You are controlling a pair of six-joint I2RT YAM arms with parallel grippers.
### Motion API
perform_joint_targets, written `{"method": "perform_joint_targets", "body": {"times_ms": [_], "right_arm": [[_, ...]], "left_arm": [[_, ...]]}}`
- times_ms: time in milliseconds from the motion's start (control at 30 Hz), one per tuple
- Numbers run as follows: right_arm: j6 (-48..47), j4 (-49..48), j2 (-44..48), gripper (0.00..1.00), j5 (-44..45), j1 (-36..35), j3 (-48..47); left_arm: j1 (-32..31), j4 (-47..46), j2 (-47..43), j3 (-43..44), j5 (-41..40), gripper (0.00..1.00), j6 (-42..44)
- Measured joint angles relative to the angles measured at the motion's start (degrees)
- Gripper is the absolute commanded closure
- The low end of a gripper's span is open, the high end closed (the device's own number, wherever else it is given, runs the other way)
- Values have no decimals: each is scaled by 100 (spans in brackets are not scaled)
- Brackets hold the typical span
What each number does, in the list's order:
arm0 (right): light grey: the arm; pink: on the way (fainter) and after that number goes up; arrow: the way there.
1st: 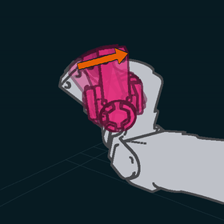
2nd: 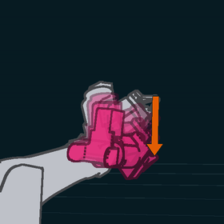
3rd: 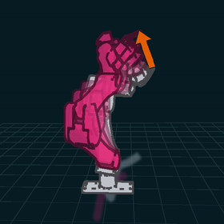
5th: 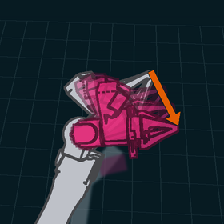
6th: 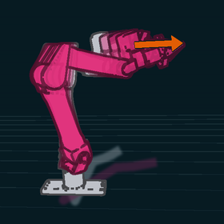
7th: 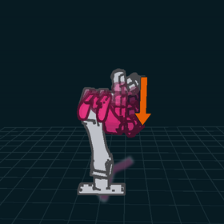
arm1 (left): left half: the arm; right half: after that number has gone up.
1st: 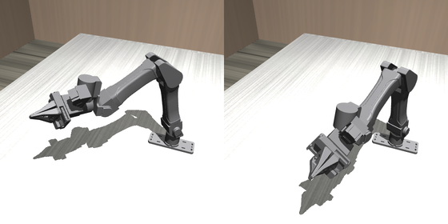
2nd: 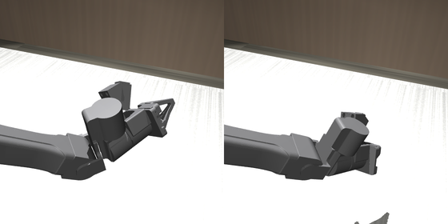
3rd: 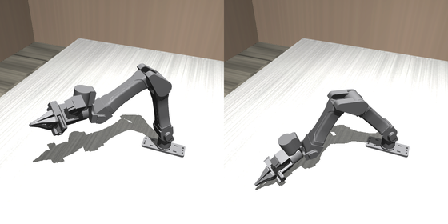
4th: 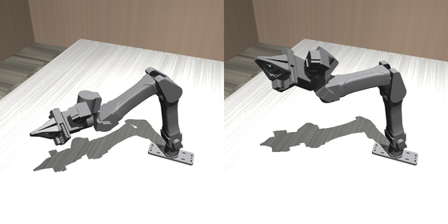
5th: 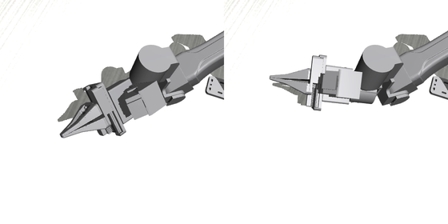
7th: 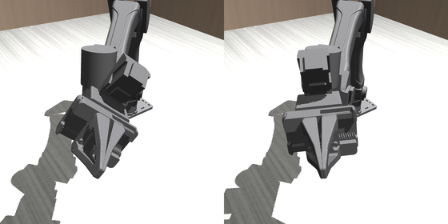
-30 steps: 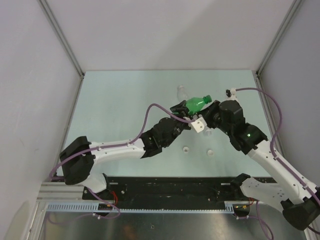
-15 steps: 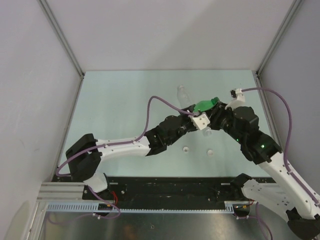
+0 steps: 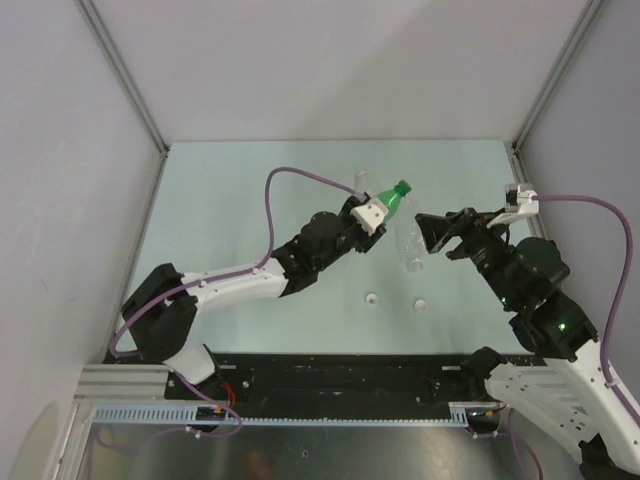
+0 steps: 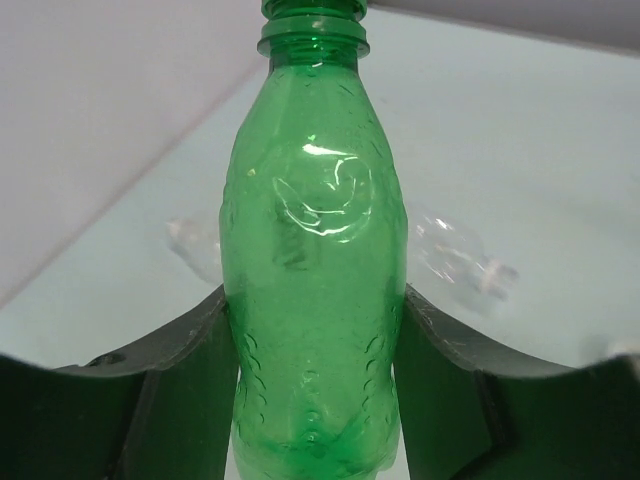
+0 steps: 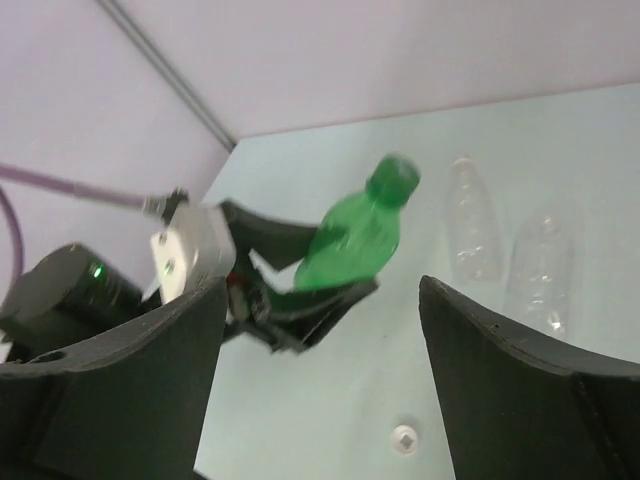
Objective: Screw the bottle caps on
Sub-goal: Screw the bottle cap onto the plastic bottle.
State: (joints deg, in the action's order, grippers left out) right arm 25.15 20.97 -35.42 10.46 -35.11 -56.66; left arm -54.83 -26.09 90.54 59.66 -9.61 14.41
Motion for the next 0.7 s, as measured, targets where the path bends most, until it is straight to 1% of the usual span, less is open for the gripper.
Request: {"method": "perform_joint_targets", "body": {"times_ms": [67,133,167,233,300,367,467,533,600,667,700], "right_arm": [[-173,-52,-57,16,129,22,-2],[-455,-81,-146,14,142,55,-2],[-619,-92,-181,13,81,72,-2],[-1196,-96,-221,12,-317,138,-2],[-1823,-66,-225,11,-966,214,-2],[-2389,44,-197,10,-1762,293,-2],[-3388,352,-114,10,-3405,380,-2],[-3926,509,-83,11,-4332,385,-2],[-4409,575,-76,12,-5069,387,-7],[-4839,673,-144,13,-5646,387,-9],[-5093,745,-210,16,-5928,387,-15]], "left_arm": [[-15,37,-142,-295,286,100,-83],[-15,61,-365,-697,741,100,-94],[9,90,-518,-933,1023,100,-96],[118,164,-872,-1394,1722,100,-120],[433,201,-1244,-1762,2632,100,-181],[890,223,-1587,-2006,3497,100,-201],[1530,208,-2133,-2299,4743,100,-116],[1648,192,-2446,-2435,5429,100,72],[1646,221,-2673,-2529,6002,100,275],[1637,313,-2793,-2553,6446,100,470],[1639,354,-2809,-2553,6623,100,555]]}}
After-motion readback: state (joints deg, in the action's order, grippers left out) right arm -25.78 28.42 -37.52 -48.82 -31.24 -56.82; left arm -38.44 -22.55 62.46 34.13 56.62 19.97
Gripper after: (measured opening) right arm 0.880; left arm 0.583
